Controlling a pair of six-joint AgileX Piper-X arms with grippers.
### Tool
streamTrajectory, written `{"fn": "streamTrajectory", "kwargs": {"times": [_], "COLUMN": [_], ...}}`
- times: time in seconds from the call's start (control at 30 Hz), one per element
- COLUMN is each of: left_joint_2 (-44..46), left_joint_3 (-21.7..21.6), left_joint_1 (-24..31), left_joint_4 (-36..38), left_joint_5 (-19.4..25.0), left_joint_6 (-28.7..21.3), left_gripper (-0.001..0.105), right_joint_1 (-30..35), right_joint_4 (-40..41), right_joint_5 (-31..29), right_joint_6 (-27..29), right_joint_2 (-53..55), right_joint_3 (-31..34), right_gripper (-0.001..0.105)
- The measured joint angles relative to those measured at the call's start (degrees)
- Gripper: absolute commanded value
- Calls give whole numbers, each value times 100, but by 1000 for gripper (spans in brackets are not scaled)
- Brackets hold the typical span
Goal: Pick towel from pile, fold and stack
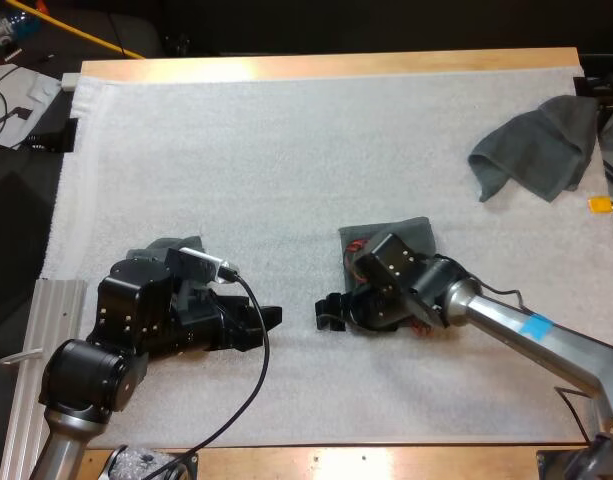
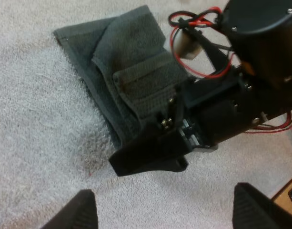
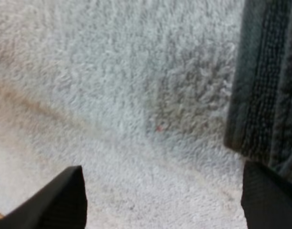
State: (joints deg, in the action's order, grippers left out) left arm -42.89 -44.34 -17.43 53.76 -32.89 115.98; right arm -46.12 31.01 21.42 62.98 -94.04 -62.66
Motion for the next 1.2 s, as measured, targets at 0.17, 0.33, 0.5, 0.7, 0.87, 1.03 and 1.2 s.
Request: {"fn": "streamTrajectory", "kwargs": {"times": [0.17,0.33,0.5,0.7,0.87,1.03,1.2], "left_joint_2": [0,0,0,0,0,0,0], "left_joint_3": [0,0,0,0,0,0,9], "left_joint_1": [0,0,0,0,0,0,0], "left_joint_4": [0,0,0,0,-11,-11,-35], "left_joint_5": [0,-11,-6,-6,-6,-6,-46], "left_joint_6": [-33,-76,-73,-101,-102,-118,-172], "left_gripper": [58,59,59,59,59,59,65], "right_joint_1": [12,12,12,12,12,12,12], "right_joint_4": [262,999,1077,1683,2316,2923,3310], "right_joint_5": [-333,-1119,-1323,-1793,-1990,-2143,-2221], "right_joint_6": [216,584,720,989,1073,1073,1073], "right_joint_2": [462,1285,1388,2301,3130,3909,4516], "right_joint_3": [0,0,17,16,14,14,14], "right_gripper": [66,67,67,67,67,67,67]}}
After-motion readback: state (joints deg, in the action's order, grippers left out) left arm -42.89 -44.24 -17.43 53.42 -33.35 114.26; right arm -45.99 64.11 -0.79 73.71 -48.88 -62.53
